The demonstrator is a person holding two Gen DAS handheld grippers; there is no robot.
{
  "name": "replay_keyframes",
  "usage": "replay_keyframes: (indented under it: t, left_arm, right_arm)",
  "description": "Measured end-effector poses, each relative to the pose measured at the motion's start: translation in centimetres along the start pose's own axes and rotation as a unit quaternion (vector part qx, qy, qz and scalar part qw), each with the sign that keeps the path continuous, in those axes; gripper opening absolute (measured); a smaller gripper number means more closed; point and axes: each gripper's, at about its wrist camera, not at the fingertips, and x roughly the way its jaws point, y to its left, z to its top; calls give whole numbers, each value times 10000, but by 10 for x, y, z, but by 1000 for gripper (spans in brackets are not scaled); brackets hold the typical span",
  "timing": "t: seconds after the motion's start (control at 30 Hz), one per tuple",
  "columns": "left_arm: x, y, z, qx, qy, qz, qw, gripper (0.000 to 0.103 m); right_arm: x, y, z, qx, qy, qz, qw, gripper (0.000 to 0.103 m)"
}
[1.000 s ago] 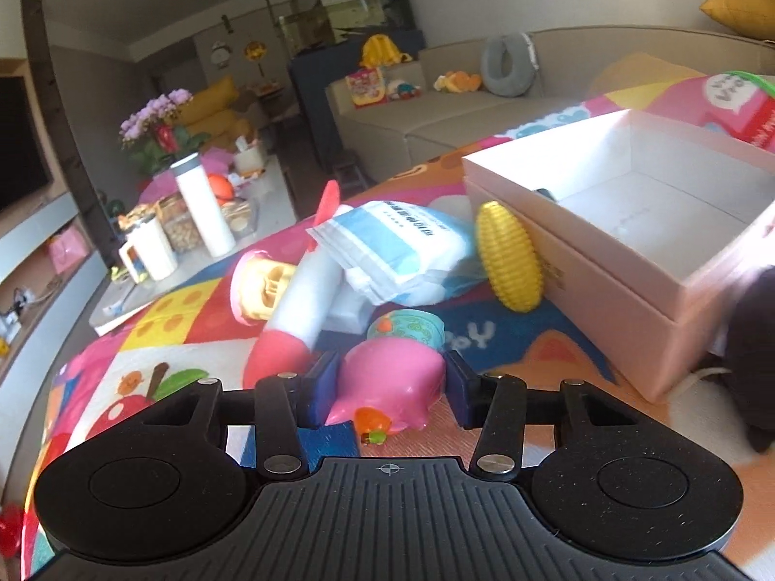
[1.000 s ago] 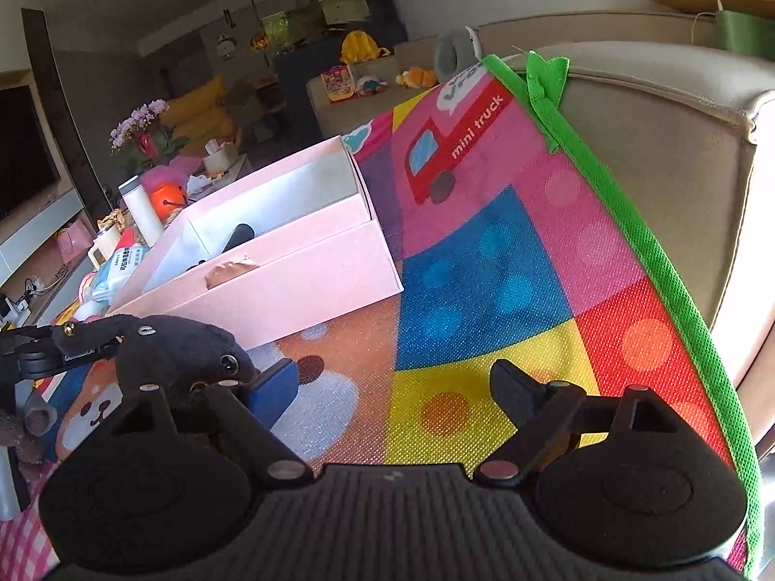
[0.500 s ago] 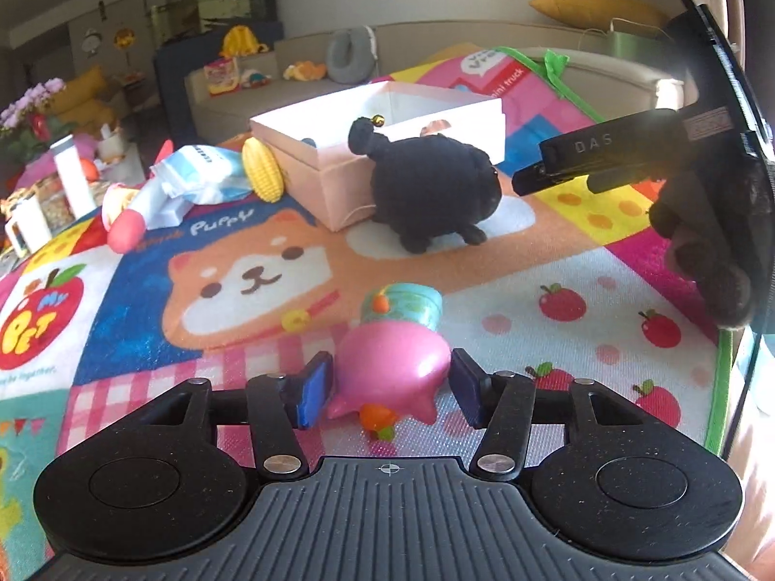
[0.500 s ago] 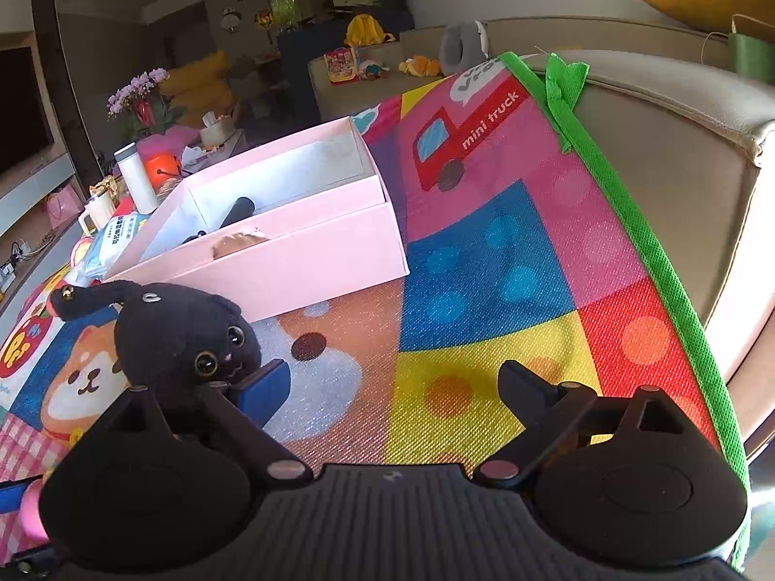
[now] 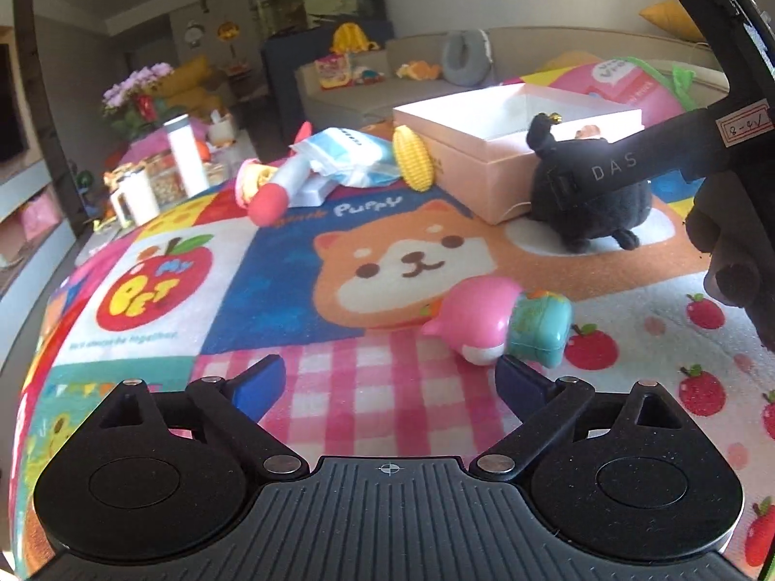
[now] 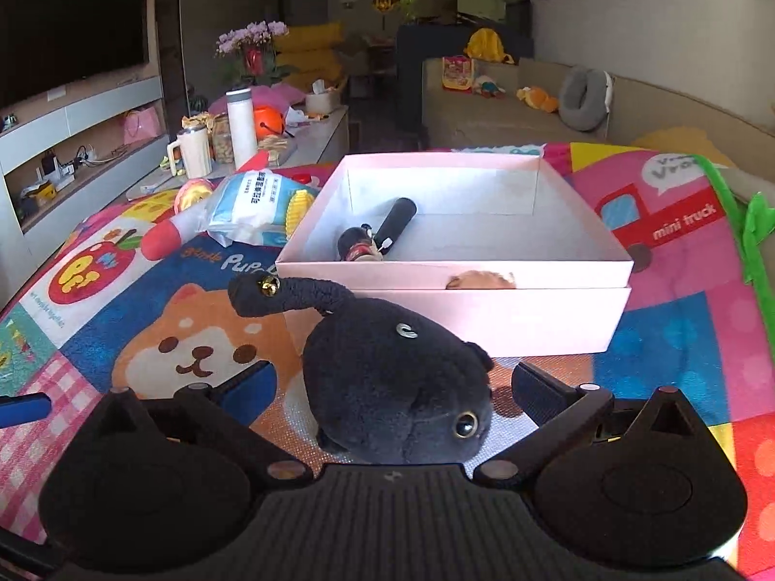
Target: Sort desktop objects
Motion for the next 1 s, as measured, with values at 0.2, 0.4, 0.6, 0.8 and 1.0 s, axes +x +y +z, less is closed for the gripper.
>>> replay_keyframes:
  t: [0.2,0.4,0.6,0.8,1.0]
  left_arm:
    - [0,12,-2,-177,39,-34,9998,99]
    - [-2,-7,-1,-20,49,-384,9992,100]
    - [2,-38,8,214,-1,-647,9977,100]
    - [1,-61,14,442,65,-780,9960,101]
    - [-6,-60,8,418,152,-652,9969,102]
  right_arm:
    - [-9,-8,-8,-24,161,4,9999,79]
    - [-64,-19,-34,-309,-28,-141,9994,78]
    - [-93,-32,-66,-207,-54,-441,9988,78]
    - [-109,-41,-86,24,-292,-487,9984,85]
    - [-116,-40,-97,-58,-442,-631,9970,95]
